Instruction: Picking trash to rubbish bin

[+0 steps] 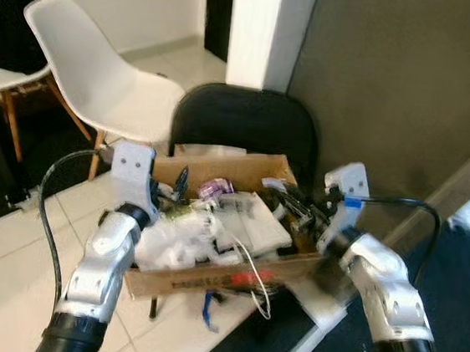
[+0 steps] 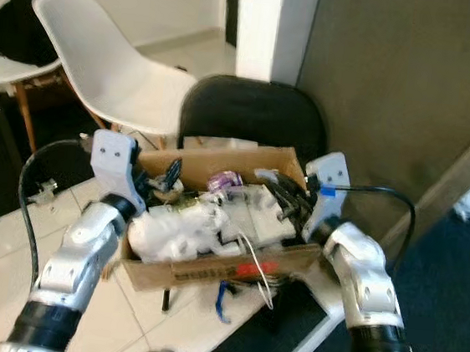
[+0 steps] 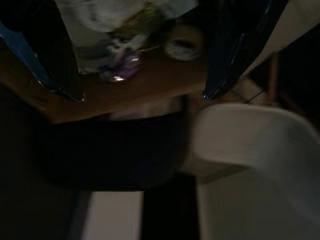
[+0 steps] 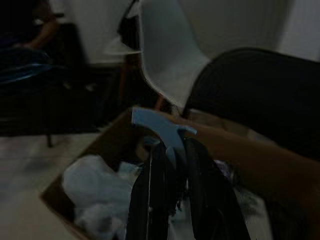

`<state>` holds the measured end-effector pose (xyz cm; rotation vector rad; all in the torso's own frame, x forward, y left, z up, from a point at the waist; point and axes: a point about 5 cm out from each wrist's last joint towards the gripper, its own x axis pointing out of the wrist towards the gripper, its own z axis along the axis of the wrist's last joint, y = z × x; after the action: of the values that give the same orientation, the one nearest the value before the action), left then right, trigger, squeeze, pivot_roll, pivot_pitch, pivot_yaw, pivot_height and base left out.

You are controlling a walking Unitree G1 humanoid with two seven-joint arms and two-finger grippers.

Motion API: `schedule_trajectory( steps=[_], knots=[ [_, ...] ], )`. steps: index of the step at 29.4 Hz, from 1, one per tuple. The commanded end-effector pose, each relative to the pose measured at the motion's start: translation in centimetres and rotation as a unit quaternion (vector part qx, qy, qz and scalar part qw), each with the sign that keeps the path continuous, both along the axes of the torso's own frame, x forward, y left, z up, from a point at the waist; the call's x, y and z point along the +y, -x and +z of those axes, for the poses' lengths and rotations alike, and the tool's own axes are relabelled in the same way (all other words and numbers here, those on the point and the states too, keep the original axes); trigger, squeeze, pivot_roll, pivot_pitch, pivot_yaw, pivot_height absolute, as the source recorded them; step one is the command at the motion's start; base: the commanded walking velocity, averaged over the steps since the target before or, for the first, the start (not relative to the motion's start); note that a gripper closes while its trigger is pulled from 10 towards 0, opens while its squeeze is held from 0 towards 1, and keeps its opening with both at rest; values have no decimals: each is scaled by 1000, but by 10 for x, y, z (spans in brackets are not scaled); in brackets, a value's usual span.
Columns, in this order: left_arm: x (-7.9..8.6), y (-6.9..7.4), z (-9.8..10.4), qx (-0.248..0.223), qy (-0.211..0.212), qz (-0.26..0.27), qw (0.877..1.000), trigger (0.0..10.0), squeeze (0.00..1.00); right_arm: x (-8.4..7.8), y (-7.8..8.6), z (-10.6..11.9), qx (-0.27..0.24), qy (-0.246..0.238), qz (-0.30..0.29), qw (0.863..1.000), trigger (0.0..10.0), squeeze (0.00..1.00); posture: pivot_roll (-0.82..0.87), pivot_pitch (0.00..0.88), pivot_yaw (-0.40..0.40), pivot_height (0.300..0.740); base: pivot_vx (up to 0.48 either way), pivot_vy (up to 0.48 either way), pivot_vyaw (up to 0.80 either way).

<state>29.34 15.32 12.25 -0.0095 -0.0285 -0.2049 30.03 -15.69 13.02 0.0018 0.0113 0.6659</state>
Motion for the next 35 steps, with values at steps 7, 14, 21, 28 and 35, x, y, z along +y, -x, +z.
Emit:
schedule_trajectory(
  steps=[7, 14, 21, 28, 35],
  knots=[
    [10, 5, -2, 5, -4, -6, 1000, 10000, 0, -2, -20, 25, -30, 41, -71, 996, 10000, 0, -36, 0, -43, 740, 0, 0, 0],
    [20, 5, 2, -1, -16, -15, 1000, 10000, 0, 0, -46, 41, -39, 88, -135, 986, 10000, 0, -33, 0, -48, 740, 0, 0, 0],
    [20, 8, 5, -9, -6, -28, 1000, 10000, 0, -12, -57, 34, -15, 159, -175, 972, 10000, 0, -31, 0, -55, 740, 0, 0, 0],
    [10, 11, 6, -4, 29, -68, 997, 10000, 0, -21, -55, 29, -3, 175, -185, 967, 10000, 0, -43, 0, -50, 740, 0, 0, 0],
    [3, 22, 11, 32, 149, -141, 978, 10000, 0, -20, -58, 28, -5, 181, -184, 966, 10000, 0, -40, 0, -51, 740, 0, 0, 0]
  ],
)
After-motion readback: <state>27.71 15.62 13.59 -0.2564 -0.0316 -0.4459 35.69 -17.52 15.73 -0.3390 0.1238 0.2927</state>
